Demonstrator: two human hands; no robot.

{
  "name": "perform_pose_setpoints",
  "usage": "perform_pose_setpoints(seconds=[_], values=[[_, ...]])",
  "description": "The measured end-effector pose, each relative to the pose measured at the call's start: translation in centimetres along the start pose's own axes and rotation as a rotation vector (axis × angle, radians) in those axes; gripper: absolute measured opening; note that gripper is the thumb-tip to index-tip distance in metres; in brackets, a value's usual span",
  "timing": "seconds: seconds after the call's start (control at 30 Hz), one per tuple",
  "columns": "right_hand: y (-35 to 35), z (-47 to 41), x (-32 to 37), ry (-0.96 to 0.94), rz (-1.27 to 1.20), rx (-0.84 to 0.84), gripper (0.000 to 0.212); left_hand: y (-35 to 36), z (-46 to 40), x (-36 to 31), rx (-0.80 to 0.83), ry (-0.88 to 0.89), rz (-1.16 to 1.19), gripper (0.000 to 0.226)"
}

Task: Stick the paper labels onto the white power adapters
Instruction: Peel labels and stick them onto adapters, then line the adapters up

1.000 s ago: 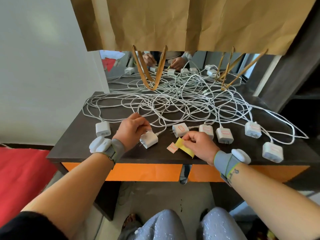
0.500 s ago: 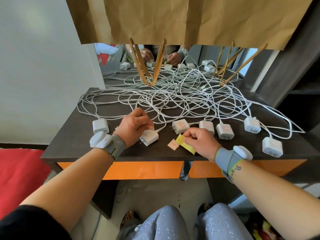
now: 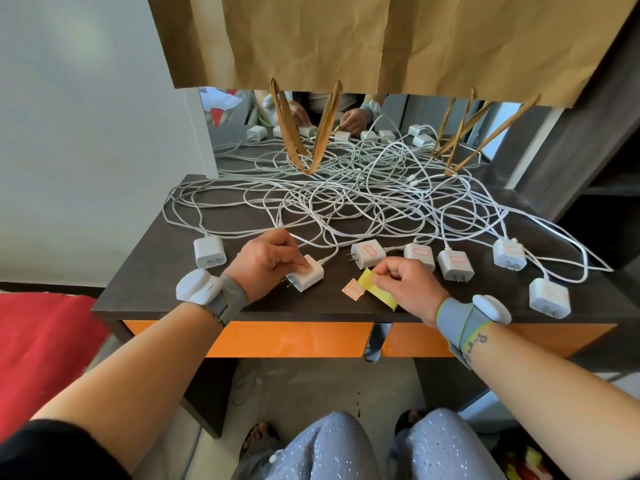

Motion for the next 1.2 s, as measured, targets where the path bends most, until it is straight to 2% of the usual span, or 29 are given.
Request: perform_pose_setpoints(seconds=[0.17,0.23,0.33,0.47,0.7,0.9,1.07,1.2], values=[[0.0,0.0,0.0,-0.012,0.008,-0.008,0.01,-0.3,1.1,-1.0,0.038,0.123,-0.123,0.014],[-0.1,0.0,0.0,-0.016,0.012,-0.016,0.01,-0.1,1.9,-1.2,0.064,0.159,-0.233,0.026],[0.0,0.0,0.0,-0.009,0.012,-0.017,0.009,0.6,3.0,-1.2,0.108,0.131,-0.45,0.042],[-0.2,0.2,0.1,-0.001,0.013,-0.02,0.008,1.7,4.0,-1.8,0.164,0.044,-0.561,0.052],[-0.7,0.0,0.8,0.004,0.064,0.014,0.012,2.8,4.2,-2.7,0.199,-0.112,-0.583,0.07],[-2.1,1.1,0.6,0.019,0.112,0.048,0.02,3.5,4.3,-3.4,0.192,-0.191,-0.662,0.062],[-6.3,3.9,-1.3,0.047,0.148,-0.01,0.021,6.8,2.6,-8.3,0.232,-0.163,-0.545,0.06],[-11.7,8.0,-4.9,0.118,0.155,-0.131,0.008,12.0,0.7,-12.9,0.309,-0.132,-0.453,0.054]])
Point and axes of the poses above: each hand's wrist, its own z-axis away from the middle knuckle, its own y-axis out of the palm, x = y × z, the point moved 6 cm from there along -z, towards the middle knuckle, and after that the axes turned 3 degrees about -y, right-handed, at the moved point
